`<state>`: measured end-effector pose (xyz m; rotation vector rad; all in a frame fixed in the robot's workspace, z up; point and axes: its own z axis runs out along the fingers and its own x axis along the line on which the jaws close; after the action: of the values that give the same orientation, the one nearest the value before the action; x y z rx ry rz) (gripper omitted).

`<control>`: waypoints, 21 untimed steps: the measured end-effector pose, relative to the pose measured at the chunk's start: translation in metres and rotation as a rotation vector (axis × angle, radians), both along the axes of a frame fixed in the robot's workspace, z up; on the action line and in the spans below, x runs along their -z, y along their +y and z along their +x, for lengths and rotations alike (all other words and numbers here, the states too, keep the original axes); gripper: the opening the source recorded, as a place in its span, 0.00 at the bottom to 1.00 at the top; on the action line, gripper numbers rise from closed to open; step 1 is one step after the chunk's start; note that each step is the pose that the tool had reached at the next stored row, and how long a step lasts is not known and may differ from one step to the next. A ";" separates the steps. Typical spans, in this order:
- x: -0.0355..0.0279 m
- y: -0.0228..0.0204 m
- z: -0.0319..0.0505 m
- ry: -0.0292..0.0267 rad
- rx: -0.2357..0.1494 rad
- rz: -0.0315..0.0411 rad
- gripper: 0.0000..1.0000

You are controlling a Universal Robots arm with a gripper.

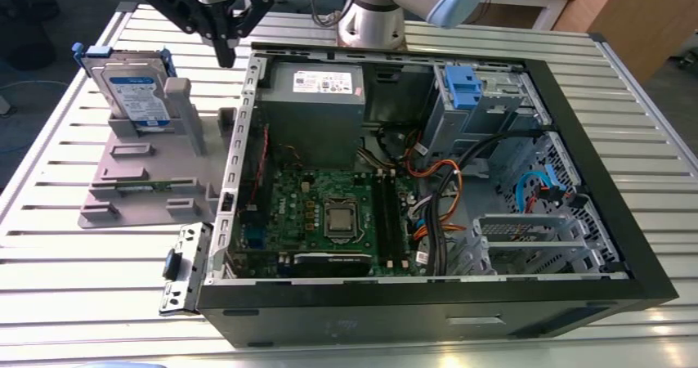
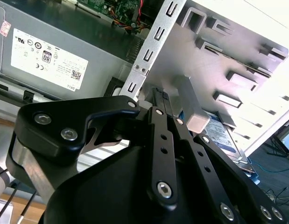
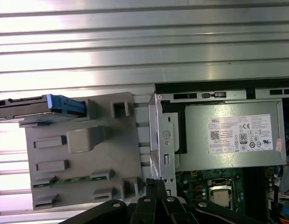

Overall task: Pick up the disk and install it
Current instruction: 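Reach for the disk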

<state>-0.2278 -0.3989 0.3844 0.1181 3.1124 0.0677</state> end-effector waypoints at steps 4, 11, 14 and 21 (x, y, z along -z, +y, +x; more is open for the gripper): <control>0.0002 0.0000 -0.0013 0.0000 0.000 0.0000 0.11; 0.0004 0.0000 -0.0034 -0.0001 0.000 0.0000 0.11; 0.0005 0.0000 -0.0043 0.0000 0.000 0.0000 0.11; 0.0008 0.0000 -0.0061 0.0000 0.000 0.0000 0.11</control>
<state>-0.2339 -0.3989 0.3836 0.1179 3.1124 0.0677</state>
